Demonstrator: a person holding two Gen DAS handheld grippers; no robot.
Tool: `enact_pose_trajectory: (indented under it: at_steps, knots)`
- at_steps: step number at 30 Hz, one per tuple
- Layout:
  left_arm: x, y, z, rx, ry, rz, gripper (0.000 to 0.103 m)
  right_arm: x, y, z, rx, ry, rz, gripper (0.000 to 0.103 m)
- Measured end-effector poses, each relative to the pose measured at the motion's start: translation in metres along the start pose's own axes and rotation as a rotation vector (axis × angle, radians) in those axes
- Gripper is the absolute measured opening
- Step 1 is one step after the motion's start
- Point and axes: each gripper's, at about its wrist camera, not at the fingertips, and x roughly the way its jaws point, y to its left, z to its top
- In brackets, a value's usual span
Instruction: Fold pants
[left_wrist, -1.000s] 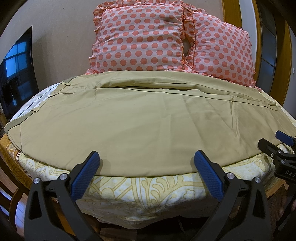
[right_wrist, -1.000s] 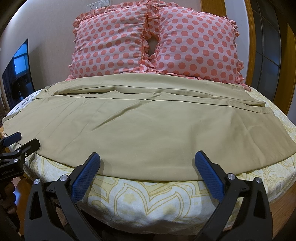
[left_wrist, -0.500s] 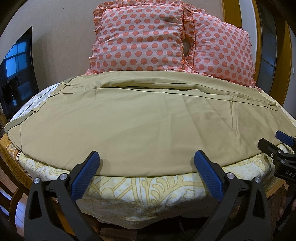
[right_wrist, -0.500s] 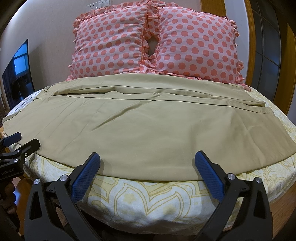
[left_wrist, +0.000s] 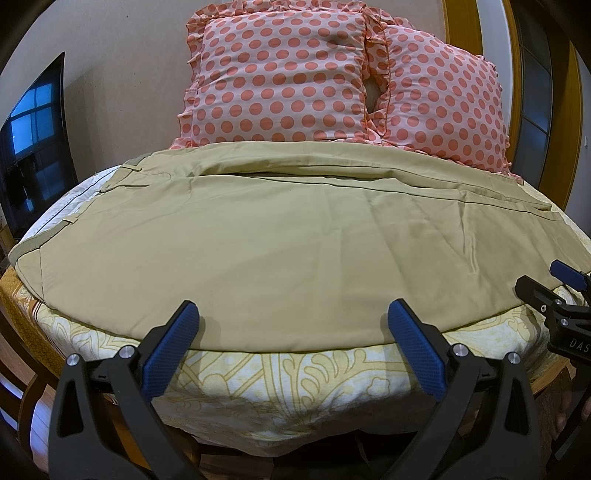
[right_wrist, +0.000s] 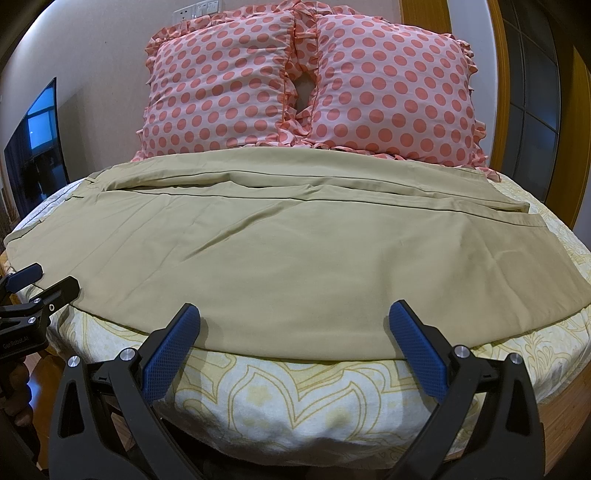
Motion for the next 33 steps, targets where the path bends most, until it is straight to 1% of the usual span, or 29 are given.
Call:
enact_pose_trajectory:
  at_steps: [3,9,10,12,13,14,16,18,19,21,22,24,26,28,29,30,31,32,33]
  knots:
    - [0.000,0.000,0.000,0.000,0.000,0.000,0.101,-0.001,0.000,-0.001,0.000,-0.002,0.001,0.102]
    - [0.000,0.000,0.000,0.002,0.002,0.000,0.101,0.000,0.001,-0.004,-0.001,-0.042,-0.001,0.102]
    - [0.000,0.000,0.000,0.002,0.004,-0.001,0.101,-0.001,0.001,-0.009,-0.003,-0.050,0.000,0.102]
    - [0.001,0.001,0.003,0.003,0.016,-0.005,0.101,-0.003,-0.001,-0.007,-0.008,-0.063,0.006,0.102]
    - [0.002,0.002,0.005,0.000,0.026,-0.010,0.101,-0.002,-0.001,-0.006,-0.016,-0.060,0.013,0.102]
    - [0.002,0.003,0.013,-0.007,0.032,-0.018,0.101,-0.002,-0.002,-0.003,-0.030,-0.038,0.027,0.102]
    - [0.003,0.004,0.020,-0.016,0.022,-0.031,0.101,0.001,-0.010,0.011,-0.036,-0.005,0.047,0.102]
    - [0.000,0.004,0.034,-0.025,-0.018,-0.023,0.101,-0.006,-0.027,0.032,-0.009,-0.063,0.016,0.102]
    - [0.000,0.004,0.043,-0.027,-0.037,-0.013,0.101,-0.008,-0.042,0.050,0.012,-0.099,-0.010,0.102]
    - [0.002,0.001,0.062,-0.027,-0.062,-0.001,0.101,-0.001,-0.069,0.084,0.050,-0.112,-0.052,0.102]
    - [0.004,0.000,0.068,-0.027,-0.068,0.001,0.101,0.009,-0.088,0.106,0.081,-0.102,-0.086,0.102]
    - [0.012,-0.004,0.089,-0.024,-0.091,0.007,0.101,0.033,-0.117,0.139,0.128,-0.089,-0.139,0.102]
    - [0.023,-0.009,0.107,-0.018,-0.107,0.019,0.101,0.075,-0.152,0.179,0.175,-0.050,-0.244,0.102]
    - [0.036,-0.013,0.122,-0.012,-0.110,0.032,0.101,0.113,-0.184,0.201,0.225,0.002,-0.308,0.102]
    - [0.043,-0.014,0.127,-0.011,-0.105,0.034,0.101,0.133,-0.205,0.211,0.266,0.038,-0.347,0.099]
    - [0.048,-0.015,0.130,-0.011,-0.100,0.035,0.101,0.152,-0.223,0.219,0.315,0.073,-0.371,0.089]
    - [0.055,-0.015,0.134,-0.014,-0.087,0.031,0.101,0.175,-0.246,0.226,0.383,0.119,-0.383,0.082]
    - [0.060,-0.015,0.135,-0.017,-0.076,0.025,0.101,0.190,-0.262,0.229,0.436,0.150,-0.398,0.071]
    - [0.065,-0.015,0.136,-0.020,-0.065,0.019,0.101,0.207,-0.277,0.232,0.496,0.185,-0.419,0.066]
